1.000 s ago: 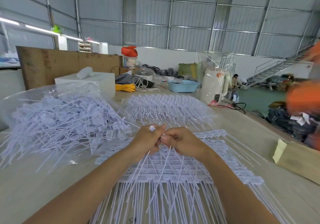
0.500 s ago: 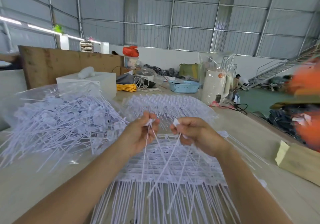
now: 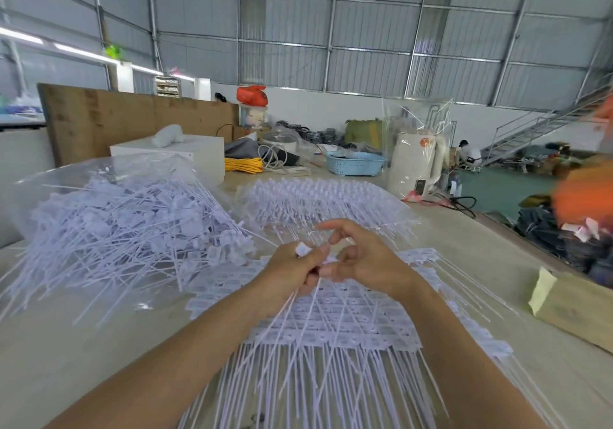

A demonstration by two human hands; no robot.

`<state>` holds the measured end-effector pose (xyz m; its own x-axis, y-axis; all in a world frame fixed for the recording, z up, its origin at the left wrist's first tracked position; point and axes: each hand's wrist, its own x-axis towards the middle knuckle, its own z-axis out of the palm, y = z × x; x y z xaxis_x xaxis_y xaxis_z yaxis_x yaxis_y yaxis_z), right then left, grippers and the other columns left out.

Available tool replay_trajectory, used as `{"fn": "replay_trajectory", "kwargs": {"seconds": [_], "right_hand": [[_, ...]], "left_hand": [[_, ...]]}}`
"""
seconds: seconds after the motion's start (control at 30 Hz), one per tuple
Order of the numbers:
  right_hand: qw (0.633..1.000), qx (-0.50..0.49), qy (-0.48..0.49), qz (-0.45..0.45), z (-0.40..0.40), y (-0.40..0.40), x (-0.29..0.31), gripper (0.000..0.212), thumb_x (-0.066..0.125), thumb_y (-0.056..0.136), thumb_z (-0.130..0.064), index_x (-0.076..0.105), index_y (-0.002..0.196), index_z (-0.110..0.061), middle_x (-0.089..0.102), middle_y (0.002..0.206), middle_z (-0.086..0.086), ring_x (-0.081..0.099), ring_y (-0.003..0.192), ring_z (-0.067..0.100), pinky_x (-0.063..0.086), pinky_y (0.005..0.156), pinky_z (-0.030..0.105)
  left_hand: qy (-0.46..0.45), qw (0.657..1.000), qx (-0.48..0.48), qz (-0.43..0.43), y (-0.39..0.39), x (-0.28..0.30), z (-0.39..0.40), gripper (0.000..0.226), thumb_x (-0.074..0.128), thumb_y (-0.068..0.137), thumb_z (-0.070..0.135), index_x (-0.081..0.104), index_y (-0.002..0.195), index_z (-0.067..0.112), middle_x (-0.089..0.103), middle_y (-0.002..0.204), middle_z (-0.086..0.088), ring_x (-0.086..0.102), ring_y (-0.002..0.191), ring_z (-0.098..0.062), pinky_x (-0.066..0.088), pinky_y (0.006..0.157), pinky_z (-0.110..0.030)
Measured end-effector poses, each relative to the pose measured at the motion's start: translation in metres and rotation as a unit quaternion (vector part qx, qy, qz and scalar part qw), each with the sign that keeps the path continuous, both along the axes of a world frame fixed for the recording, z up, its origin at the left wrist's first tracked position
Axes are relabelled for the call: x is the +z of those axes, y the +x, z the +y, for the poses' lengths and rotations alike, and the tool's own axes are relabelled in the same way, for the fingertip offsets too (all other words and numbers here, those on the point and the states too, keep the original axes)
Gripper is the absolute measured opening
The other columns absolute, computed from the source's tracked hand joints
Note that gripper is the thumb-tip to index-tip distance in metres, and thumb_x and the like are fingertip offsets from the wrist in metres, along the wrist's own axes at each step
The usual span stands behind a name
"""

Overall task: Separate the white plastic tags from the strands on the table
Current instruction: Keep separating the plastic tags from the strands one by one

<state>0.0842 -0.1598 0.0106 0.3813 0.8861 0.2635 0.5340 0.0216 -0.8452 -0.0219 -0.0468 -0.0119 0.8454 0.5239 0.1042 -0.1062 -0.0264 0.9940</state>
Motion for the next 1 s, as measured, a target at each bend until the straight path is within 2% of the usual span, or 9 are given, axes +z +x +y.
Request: {"fn": "replay_trajectory", "kwargs": {"seconds": [0.07, 0.17, 0.3, 0.37, 0.47, 0.7, 0.87, 0.93, 1.0], "right_hand": [[1.000, -0.016, -0.019, -0.002, -0.005, 0.004, 0.002, 0.031, 0.073, 0.078, -0.009, 0.060, 0.105, -0.017, 0.053, 0.093, 0.002, 0.055, 0.071, 0.017, 0.051, 0.072, 0.034], [0.998, -0.004, -0.055, -0.023, -0.007, 0.003, 0.004, 0.009, 0.067, 0.086, -0.015, 0.062, 0.089, -0.009, 0.060, 0.077, 0.006, 0.058, 0.065, 0.013, 0.050, 0.061, 0.026], [0.995, -0.010, -0.068, -0.073, -0.004, -0.003, 0.004, 0.025, 0.057, 0.093, -0.019, 0.058, 0.070, -0.008, 0.056, 0.055, -0.005, 0.049, 0.045, 0.006, 0.041, 0.046, 0.017], [0.996, 0.000, -0.042, -0.076, -0.003, -0.004, 0.004, 0.030, 0.056, 0.093, -0.015, 0.056, 0.065, -0.006, 0.052, 0.043, -0.011, 0.045, 0.039, 0.000, 0.035, 0.044, 0.013], [0.995, 0.021, -0.036, -0.089, -0.003, -0.005, 0.003, 0.029, 0.056, 0.094, -0.014, 0.061, 0.070, 0.001, 0.050, 0.042, -0.011, 0.046, 0.041, -0.001, 0.035, 0.046, 0.011], [0.992, 0.109, -0.061, 0.010, -0.014, 0.003, 0.008, 0.037, 0.056, 0.092, -0.012, 0.069, 0.061, -0.026, 0.044, 0.046, -0.009, 0.031, 0.040, 0.005, 0.024, 0.039, 0.015], [0.989, 0.119, -0.086, 0.017, -0.019, 0.009, 0.011, 0.021, 0.058, 0.091, -0.009, 0.068, 0.073, -0.010, 0.043, 0.048, -0.007, 0.029, 0.043, 0.008, 0.022, 0.040, 0.016], [0.987, 0.088, -0.125, -0.037, -0.023, 0.015, 0.011, 0.023, 0.062, 0.089, -0.010, 0.063, 0.069, 0.001, 0.042, 0.046, -0.005, 0.032, 0.041, 0.008, 0.027, 0.040, 0.015], [0.989, 0.030, -0.124, -0.070, -0.031, 0.026, 0.008, 0.032, 0.064, 0.087, -0.011, 0.056, 0.058, 0.000, 0.041, 0.046, -0.003, 0.033, 0.039, 0.007, 0.029, 0.041, 0.015]], "left_hand": [[0.020, 0.999, 0.038, -0.013, 0.000, 0.000, 0.005, 0.035, 0.057, 0.094, 0.027, 0.048, 0.064, 0.012, 0.043, 0.044, 0.003, 0.034, 0.038, -0.011, 0.029, 0.037, -0.018], [0.028, 0.997, 0.061, -0.024, 0.002, 0.000, -0.001, 0.031, 0.056, 0.094, 0.030, 0.052, 0.071, 0.011, 0.052, 0.052, -0.002, 0.045, 0.044, -0.014, 0.036, 0.039, -0.019], [-0.040, 0.998, 0.045, -0.036, 0.003, 0.000, -0.008, 0.026, 0.058, 0.093, 0.033, 0.055, 0.079, 0.011, 0.062, 0.059, -0.006, 0.057, 0.046, -0.015, 0.045, 0.043, -0.021], [-0.029, 0.999, 0.022, -0.024, 0.002, 0.001, -0.009, 0.028, 0.059, 0.092, 0.034, 0.055, 0.077, 0.010, 0.058, 0.060, -0.008, 0.049, 0.038, -0.013, 0.038, 0.039, -0.018], [0.019, 1.000, 0.024, -0.005, 0.001, 0.004, -0.009, 0.035, 0.054, 0.096, 0.030, 0.046, 0.066, 0.012, 0.046, 0.053, -0.006, 0.030, 0.031, -0.009, 0.024, 0.036, -0.013], [0.051, 0.996, -0.064, 0.036, -0.008, 0.020, -0.010, 0.033, 0.051, 0.098, 0.021, 0.041, 0.067, 0.014, 0.042, 0.050, -0.005, 0.021, 0.033, -0.008, 0.020, 0.039, -0.009], [0.037, 0.992, -0.103, 0.060, -0.011, 0.027, -0.013, 0.031, 0.053, 0.096, 0.024, 0.043, 0.069, 0.015, 0.045, 0.048, -0.002, 0.022, 0.031, -0.007, 0.020, 0.037, -0.008], [0.025, 0.988, -0.136, 0.073, -0.016, 0.031, -0.009, 0.028, 0.055, 0.094, 0.024, 0.044, 0.071, 0.015, 0.045, 0.048, -0.001, 0.023, 0.029, -0.005, 0.020, 0.035, -0.008], [-0.009, 0.985, -0.169, 0.031, -0.025, 0.038, 0.000, 0.023, 0.058, 0.088, 0.027, 0.048, 0.071, 0.016, 0.046, 0.048, 0.001, 0.024, 0.027, -0.004, 0.021, 0.032, -0.008]]}}
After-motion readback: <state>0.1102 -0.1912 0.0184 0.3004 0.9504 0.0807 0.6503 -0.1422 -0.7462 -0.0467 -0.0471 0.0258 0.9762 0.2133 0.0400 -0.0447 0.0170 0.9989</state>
